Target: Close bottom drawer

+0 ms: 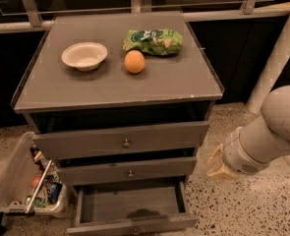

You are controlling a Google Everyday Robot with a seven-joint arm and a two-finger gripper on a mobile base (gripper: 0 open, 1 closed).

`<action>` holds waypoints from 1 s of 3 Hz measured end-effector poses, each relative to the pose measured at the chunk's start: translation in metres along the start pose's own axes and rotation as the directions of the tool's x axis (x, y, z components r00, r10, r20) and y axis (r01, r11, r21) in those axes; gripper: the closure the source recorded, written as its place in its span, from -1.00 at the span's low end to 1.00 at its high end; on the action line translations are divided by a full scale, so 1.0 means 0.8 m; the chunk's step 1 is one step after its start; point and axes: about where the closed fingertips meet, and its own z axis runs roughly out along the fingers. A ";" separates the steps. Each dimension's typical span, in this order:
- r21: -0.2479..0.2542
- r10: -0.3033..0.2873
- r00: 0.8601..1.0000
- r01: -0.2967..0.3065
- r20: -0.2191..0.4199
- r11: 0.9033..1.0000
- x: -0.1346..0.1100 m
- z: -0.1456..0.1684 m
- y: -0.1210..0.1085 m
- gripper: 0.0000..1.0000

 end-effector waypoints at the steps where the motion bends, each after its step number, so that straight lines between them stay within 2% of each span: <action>1: -0.020 0.057 0.998 -0.058 -0.036 0.998 0.020 0.070 0.005 1.00; 2: -0.008 0.134 0.990 -0.135 -0.036 0.991 0.051 0.149 0.008 1.00; 3: 0.017 0.221 0.974 -0.222 0.049 0.975 0.081 0.212 0.005 1.00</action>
Offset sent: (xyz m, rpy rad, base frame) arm 0.0132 -0.0008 -0.2141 0.0126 0.0656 -0.2281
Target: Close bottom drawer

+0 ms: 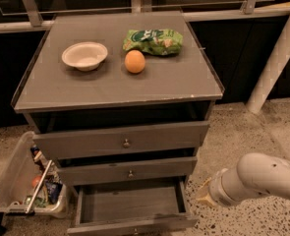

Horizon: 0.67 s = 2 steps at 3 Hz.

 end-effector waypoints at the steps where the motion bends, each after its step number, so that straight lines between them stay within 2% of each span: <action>1: -0.006 0.112 0.987 -0.112 0.114 0.994 0.038 0.045 -0.016 1.00; 2: -0.064 0.201 0.945 -0.191 0.257 0.980 0.062 0.072 -0.032 1.00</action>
Offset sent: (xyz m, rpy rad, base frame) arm 0.0153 -0.0583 -0.1017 0.5270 0.0023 -0.2186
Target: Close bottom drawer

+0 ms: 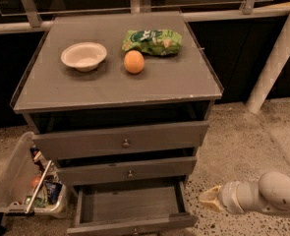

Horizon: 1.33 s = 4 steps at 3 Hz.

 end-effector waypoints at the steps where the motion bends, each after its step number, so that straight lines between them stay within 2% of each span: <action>1: -0.016 0.013 1.000 -0.013 0.021 1.000 0.012 0.012 -0.005 1.00; 2: -0.016 0.013 1.000 -0.012 0.019 1.000 0.011 0.011 -0.004 1.00; 3: -0.017 0.018 1.000 -0.018 -0.005 1.000 0.017 0.033 -0.001 1.00; 4: -0.013 0.003 0.999 -0.004 -0.038 1.000 0.039 0.087 0.012 1.00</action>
Offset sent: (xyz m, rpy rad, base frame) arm 0.0014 -0.0040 -0.0140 0.0323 0.0037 -0.0040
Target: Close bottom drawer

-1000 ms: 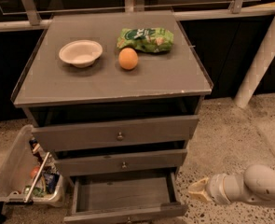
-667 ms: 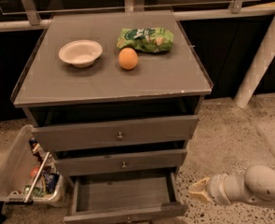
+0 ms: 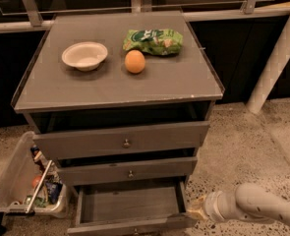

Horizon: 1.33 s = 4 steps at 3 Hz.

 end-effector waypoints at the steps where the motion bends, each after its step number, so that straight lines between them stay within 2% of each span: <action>1: 0.053 -0.046 0.999 0.045 0.018 0.998 0.021 0.054 -0.001 1.00; 2: 0.102 -0.092 0.995 0.088 0.042 0.991 0.049 0.103 -0.007 1.00; 3: 0.102 -0.092 0.995 0.088 0.042 0.991 0.049 0.103 -0.007 1.00; 4: 0.103 -0.137 0.990 0.132 0.035 0.986 0.042 0.104 -0.003 1.00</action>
Offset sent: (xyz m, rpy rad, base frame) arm 0.0106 0.0149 -0.1306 -0.0623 -0.2266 0.0126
